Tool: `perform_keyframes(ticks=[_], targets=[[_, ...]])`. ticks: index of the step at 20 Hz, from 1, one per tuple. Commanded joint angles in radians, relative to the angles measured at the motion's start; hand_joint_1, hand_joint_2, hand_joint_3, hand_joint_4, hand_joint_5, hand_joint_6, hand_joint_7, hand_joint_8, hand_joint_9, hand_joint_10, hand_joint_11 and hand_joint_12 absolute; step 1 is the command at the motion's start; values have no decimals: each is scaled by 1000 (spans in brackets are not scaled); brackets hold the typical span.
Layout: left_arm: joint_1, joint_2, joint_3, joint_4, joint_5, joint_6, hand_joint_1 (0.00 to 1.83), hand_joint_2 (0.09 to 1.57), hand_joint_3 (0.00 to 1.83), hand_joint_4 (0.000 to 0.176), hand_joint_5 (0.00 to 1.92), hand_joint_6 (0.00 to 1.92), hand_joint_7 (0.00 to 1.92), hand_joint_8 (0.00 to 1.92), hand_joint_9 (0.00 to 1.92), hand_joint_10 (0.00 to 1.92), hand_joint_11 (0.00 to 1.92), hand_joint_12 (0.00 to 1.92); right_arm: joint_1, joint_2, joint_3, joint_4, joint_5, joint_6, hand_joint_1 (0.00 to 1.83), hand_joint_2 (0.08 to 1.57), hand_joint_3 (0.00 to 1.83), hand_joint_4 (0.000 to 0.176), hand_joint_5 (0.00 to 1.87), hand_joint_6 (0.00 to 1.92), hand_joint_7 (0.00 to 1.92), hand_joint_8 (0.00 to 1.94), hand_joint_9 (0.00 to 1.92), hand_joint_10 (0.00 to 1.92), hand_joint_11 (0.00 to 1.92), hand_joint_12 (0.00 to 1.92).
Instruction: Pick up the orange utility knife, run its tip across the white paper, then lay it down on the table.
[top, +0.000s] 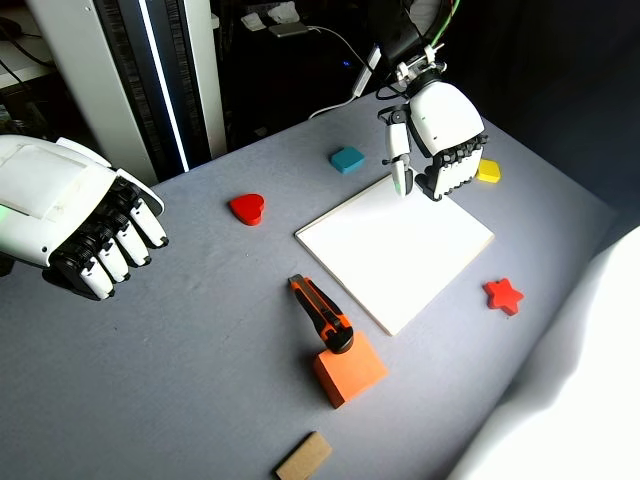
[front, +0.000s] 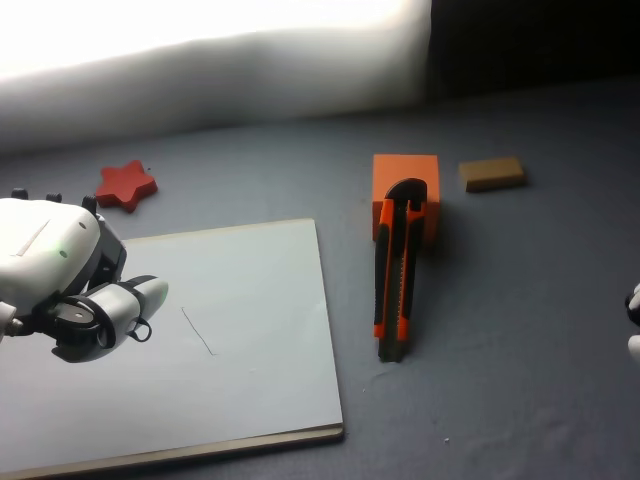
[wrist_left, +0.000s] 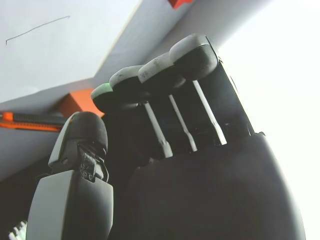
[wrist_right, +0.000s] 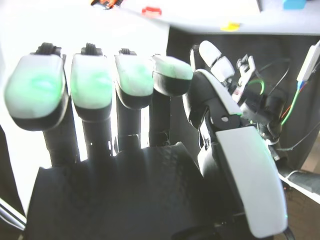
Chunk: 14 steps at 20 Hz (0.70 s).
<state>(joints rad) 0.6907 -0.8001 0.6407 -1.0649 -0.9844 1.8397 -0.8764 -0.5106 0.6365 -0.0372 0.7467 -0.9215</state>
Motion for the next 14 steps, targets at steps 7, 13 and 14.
perform_keyframes(ticks=[7, 13, 14], targets=[[7, 9, -20, 18, -136, 16, 353, 1323, 4, 0, 368, 2, 366, 2, 416, 27, 5, 1140, 0, 19, 7, 9, 114, -2, 273, 1218, 248, 0, 0, 429, 78, 297, 0, 526, 0, 1002], [7, 13, -51, -78, -231, 38, 126, 1315, 0, 0, 37, 2, 28, 1, 9, 0, 0, 139, 225, -88, 132, -191, -101, 49, 300, 1225, 63, 0, 0, 0, 0, 1, 0, 0, 0, 0], [1, 13, -51, -83, -233, 36, 109, 1312, 0, 0, 10, 3, 5, 0, 1, 0, 0, 50, 293, -110, 157, -245, -179, 88, 329, 1205, 51, 0, 0, 0, 0, 0, 0, 0, 0, 0]])
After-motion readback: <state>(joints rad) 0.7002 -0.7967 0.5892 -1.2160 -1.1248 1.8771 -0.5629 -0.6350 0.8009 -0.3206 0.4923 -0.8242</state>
